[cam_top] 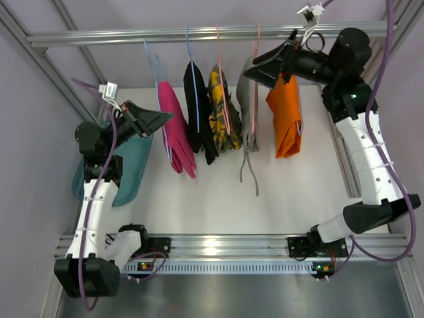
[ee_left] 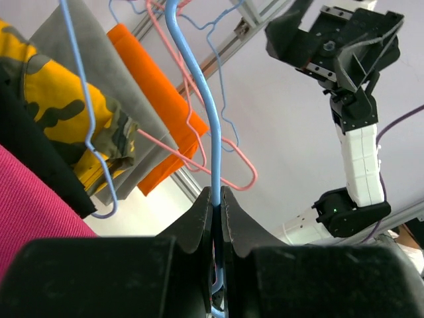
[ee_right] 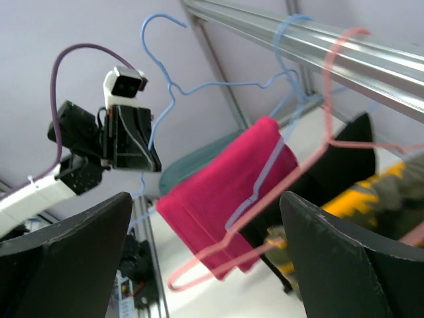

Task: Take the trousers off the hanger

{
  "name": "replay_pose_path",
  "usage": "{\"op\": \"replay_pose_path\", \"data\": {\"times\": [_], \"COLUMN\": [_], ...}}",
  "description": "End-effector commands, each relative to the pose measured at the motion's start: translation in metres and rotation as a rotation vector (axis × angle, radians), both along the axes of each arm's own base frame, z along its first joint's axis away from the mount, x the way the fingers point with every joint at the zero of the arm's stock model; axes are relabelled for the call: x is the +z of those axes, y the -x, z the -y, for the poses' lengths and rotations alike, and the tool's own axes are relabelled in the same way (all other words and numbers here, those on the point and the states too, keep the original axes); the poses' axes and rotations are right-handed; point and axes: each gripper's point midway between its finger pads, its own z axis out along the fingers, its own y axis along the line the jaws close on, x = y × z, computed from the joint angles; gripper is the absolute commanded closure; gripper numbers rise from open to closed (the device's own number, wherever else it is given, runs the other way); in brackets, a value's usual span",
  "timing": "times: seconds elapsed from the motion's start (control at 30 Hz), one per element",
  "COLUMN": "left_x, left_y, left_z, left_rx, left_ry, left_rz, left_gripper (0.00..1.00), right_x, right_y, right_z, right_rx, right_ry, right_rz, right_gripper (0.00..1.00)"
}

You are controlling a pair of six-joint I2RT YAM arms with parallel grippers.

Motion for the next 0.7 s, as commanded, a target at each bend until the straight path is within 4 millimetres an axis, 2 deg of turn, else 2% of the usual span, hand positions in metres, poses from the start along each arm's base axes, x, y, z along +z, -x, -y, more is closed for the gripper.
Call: {"op": "replay_pose_path", "data": {"times": [0.0,0.03,0.07,0.13,0.17,0.3,0.43,0.57,0.67], "left_x": [0.049,0.049,0.048,0.052,0.053,0.057,0.059,0.059,0.059], "left_y": [0.031,0.034,0.037,0.043,0.045,0.054,0.057,0.060,0.065], "left_z": [-0.005,-0.005,-0.005,-0.005,-0.006,-0.005,-0.005,-0.005,-0.004], "left_rx": [0.080,0.080,0.080,0.089,0.096,0.099,0.097,0.094,0.085], "left_ry": [-0.011,-0.011,-0.011,-0.011,-0.016,-0.021,-0.016,-0.017,-0.023], "left_rz": [0.290,0.294,0.290,0.303,0.303,0.322,0.324,0.328,0.340], "left_gripper": [1.00,1.00,1.00,1.00,1.00,1.00,1.00,1.00,1.00], "right_x": [0.047,0.050,0.047,0.057,0.055,0.058,0.042,0.018,0.006], "right_y": [0.016,0.020,0.026,0.035,0.044,0.058,0.066,0.073,0.088], "right_z": [-0.038,-0.048,-0.068,-0.085,-0.102,-0.136,-0.168,-0.202,-0.221], "right_rx": [0.044,0.065,0.112,0.139,0.181,0.223,0.264,0.329,0.386], "right_ry": [-0.120,-0.133,-0.141,-0.174,-0.192,-0.267,-0.279,-0.278,-0.257], "right_rz": [0.096,0.092,0.070,0.074,0.041,0.013,-0.101,-0.240,-0.263], "right_gripper": [0.06,0.08,0.09,0.15,0.17,0.27,0.29,0.31,0.32]}}
